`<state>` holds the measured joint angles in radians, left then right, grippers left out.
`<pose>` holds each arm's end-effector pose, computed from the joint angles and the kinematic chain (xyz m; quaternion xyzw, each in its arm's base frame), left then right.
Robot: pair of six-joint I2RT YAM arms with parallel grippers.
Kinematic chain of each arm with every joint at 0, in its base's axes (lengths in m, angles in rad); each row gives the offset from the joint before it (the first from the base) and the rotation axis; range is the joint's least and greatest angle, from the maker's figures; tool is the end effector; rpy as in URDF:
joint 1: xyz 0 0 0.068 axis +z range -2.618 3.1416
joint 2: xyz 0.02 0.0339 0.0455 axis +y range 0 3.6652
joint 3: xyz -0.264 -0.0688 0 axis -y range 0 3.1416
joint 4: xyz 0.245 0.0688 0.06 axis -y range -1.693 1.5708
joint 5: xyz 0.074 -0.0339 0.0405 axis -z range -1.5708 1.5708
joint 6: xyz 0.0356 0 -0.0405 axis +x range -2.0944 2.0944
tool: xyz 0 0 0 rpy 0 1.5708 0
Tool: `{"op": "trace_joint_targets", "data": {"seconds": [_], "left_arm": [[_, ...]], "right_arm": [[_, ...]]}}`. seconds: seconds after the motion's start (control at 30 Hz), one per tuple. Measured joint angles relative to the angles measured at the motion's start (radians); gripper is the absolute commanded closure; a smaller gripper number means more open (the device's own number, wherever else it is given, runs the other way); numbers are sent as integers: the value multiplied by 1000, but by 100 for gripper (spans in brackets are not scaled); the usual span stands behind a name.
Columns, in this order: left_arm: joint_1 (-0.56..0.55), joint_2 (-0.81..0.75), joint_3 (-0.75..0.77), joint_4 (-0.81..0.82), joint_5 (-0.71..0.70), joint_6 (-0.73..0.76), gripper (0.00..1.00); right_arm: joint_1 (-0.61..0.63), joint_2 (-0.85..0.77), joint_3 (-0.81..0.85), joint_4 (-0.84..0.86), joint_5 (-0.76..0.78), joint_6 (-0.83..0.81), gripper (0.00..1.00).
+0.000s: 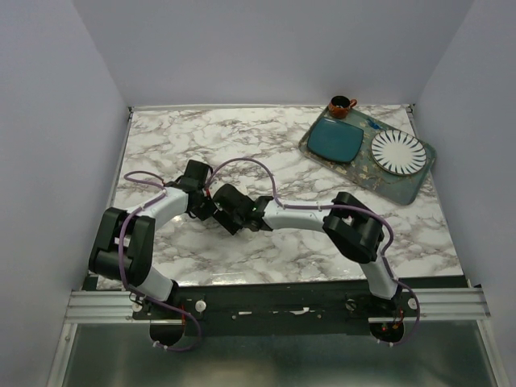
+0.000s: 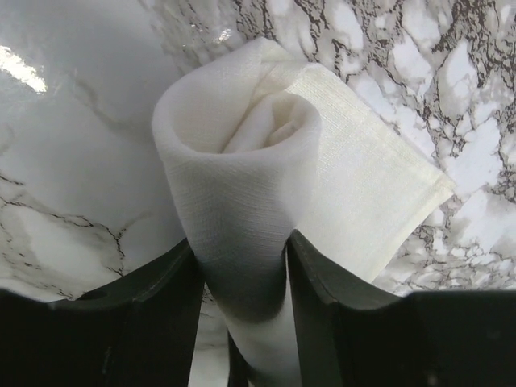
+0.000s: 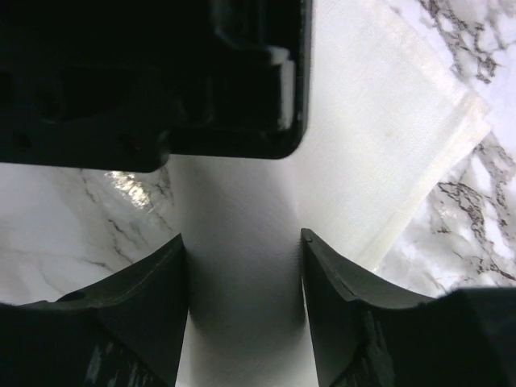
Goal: Fold the napkin, place the utensils inside, and roll it up
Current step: Roll the napkin with the utensil
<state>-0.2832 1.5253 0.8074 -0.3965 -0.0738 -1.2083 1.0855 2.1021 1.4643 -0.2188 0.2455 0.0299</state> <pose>0.2698 -0.0758 0.1630 -0.4418 0.8674 -0.1270 0.1904 0.2210 0.4006 0.1614 -0.4313 0.8249 0.0863 0.3551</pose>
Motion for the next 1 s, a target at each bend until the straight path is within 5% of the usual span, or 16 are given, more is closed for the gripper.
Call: {"op": "trace_joint_targets", "data": {"seconds": [0.2, 0.3, 0.73, 1.0], "left_arm": [[2, -19, -2, 24, 0, 63, 15], [4, -44, -4, 30, 0, 108, 12], [14, -190, -61, 134, 57, 195, 17], [14, -55, -61, 211, 87, 190, 20]], "right_arm": [[-47, 0, -5, 1, -140, 57, 56], [-113, 0, -5, 2, -292, 105, 57], [-394, 184, 79, 65, -1097, 455, 53], [-412, 215, 63, 106, -1224, 570, 52]]}}
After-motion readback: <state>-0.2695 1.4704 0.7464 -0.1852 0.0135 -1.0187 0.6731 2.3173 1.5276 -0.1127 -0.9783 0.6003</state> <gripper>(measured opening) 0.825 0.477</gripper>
